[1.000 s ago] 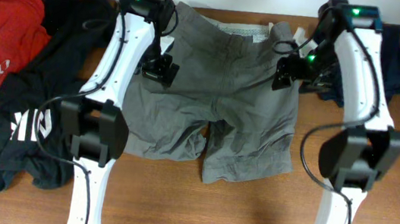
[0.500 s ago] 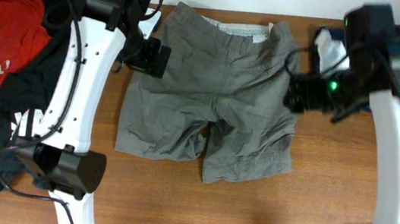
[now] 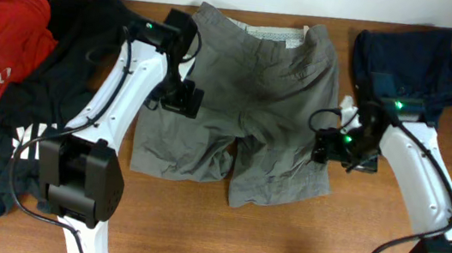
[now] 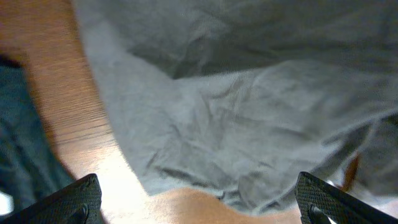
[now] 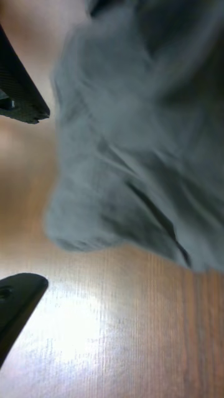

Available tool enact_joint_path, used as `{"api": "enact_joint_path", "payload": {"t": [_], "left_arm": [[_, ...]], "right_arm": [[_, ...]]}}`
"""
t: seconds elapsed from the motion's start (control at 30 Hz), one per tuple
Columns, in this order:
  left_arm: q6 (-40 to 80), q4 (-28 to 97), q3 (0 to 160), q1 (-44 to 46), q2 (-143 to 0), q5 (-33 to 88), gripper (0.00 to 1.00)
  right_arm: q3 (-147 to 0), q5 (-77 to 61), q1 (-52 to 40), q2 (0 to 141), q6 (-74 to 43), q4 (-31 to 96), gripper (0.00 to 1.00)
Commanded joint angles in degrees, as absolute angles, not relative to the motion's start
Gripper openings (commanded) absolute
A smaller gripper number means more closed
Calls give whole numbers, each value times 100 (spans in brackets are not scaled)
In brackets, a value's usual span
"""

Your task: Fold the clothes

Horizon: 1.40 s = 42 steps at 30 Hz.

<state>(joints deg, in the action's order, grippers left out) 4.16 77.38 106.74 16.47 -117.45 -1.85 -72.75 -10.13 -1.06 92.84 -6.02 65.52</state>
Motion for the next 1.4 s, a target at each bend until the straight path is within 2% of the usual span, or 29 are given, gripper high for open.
{"api": "enact_joint_path", "payload": {"t": [0.0, 0.13, 0.43, 0.6, 0.63, 0.73, 0.77, 1.0, 1.27, 1.3, 1.33, 1.37], "left_arm": [[471, 7443, 10285, 1634, -11710, -123, 99], [471, 7144, 10064, 1634, -11712, -123, 99], [469, 6648, 10042, 1634, -11712, -128, 99], [471, 6418, 10042, 1573, -11712, -143, 99], [471, 6392, 10042, 1538, -11712, -143, 99], [471, 6379, 10042, 1441, -11714, -139, 99], [471, 6381, 10042, 1406, -11714, -134, 99], [471, 6388, 10042, 1332, -11714, -123, 99], [469, 6624, 10042, 1332, -11716, -119, 99], [469, 6707, 10042, 1334, -11716, -117, 99], [464, 6801, 10042, 1334, -11716, -110, 99], [410, 6877, 10042, 1334, -11716, -73, 99]], "right_arm": [[-6790, -1267, 344, 9209, -510, 6125, 82], [-6283, -1758, 683, 9242, -292, 5398, 81], [-5395, -2394, 707, 9327, -200, 4488, 49], [-5238, -2300, 716, 9426, -198, 4410, 38], [-5238, -2204, 716, 9424, -226, 4386, 30], [-5238, -2180, 716, 9424, -239, 4353, 13], [-5238, -2165, 718, 9424, -239, 4362, 4], [-5242, -1535, 1061, 9424, -650, 4565, 4], [-5500, -2084, 2067, 9424, -228, 4488, 4], [-5577, -2233, 2071, 9424, -108, 4510, 13], [-5649, -2327, 2064, 9424, -43, 4547, 29], [-5725, -2397, 2058, 9424, -19, 4600, 41]]}}
